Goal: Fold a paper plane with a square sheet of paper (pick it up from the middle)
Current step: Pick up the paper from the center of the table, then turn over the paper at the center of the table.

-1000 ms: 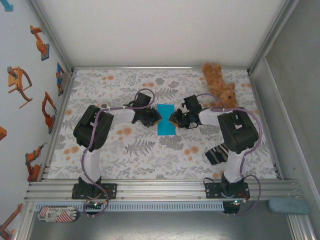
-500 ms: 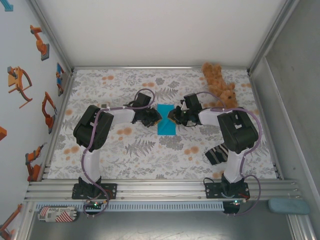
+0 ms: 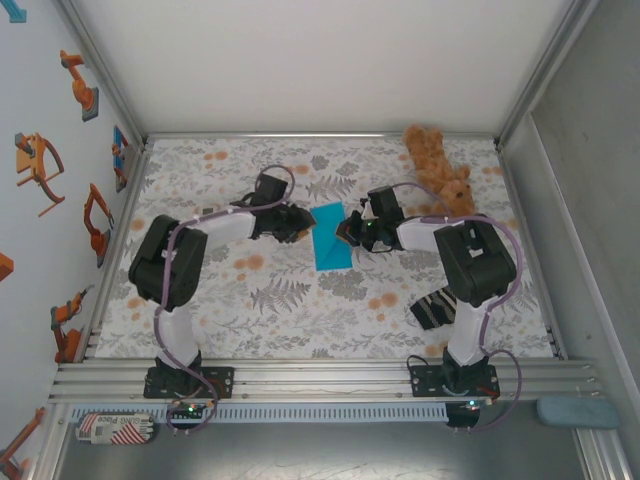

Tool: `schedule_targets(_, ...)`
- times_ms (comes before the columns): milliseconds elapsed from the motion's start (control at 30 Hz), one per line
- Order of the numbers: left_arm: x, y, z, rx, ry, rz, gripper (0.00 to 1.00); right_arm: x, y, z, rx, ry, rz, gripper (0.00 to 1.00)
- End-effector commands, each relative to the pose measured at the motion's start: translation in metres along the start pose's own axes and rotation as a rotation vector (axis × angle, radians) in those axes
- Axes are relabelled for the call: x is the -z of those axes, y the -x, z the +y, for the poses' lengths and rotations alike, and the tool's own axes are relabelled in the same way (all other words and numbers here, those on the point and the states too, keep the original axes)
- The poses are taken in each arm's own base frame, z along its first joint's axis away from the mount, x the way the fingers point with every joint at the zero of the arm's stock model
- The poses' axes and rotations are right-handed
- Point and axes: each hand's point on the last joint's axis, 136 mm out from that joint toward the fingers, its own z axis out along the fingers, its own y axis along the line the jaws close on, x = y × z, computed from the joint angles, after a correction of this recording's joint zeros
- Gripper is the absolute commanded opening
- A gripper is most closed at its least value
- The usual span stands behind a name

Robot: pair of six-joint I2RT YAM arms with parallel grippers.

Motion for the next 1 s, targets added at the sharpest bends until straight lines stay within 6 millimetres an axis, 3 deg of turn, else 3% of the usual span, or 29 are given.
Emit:
schedule_targets(0,0.045,0.014,-0.02,-0.063,-0.07,-0.096,0.32,0.025,0.014,0.047,0.138,0.094,-0.081,0.01)
schedule_targets(267,0.106,0.01,-0.068,-0.194,-0.358,-0.232,0.59,0.084,0.034,0.143,0.29,0.359,-0.158,0.0)
schedule_targets(400,0.125,0.003,-0.096,-0.212,-0.546,-0.243,0.81,0.104,0.033,0.182,0.314,0.497,-0.133,0.0)
schedule_targets(467,0.13,0.0,-0.109,-0.191,-0.633,-0.236,0.86,0.113,0.031,0.195,0.328,0.548,-0.135,0.0)
schedule_targets(633,0.128,-0.005,-0.127,-0.178,-0.724,-0.189,0.89,0.122,0.029,0.209,0.333,0.596,-0.119,0.0)
schedule_targets(767,0.129,-0.006,-0.131,-0.198,-0.752,-0.187,0.84,0.124,0.032,0.206,0.321,0.593,-0.128,0.0)
schedule_targets(967,0.132,-0.005,-0.13,-0.216,-0.764,-0.201,0.64,0.125,0.034,0.196,0.302,0.577,-0.137,0.0)
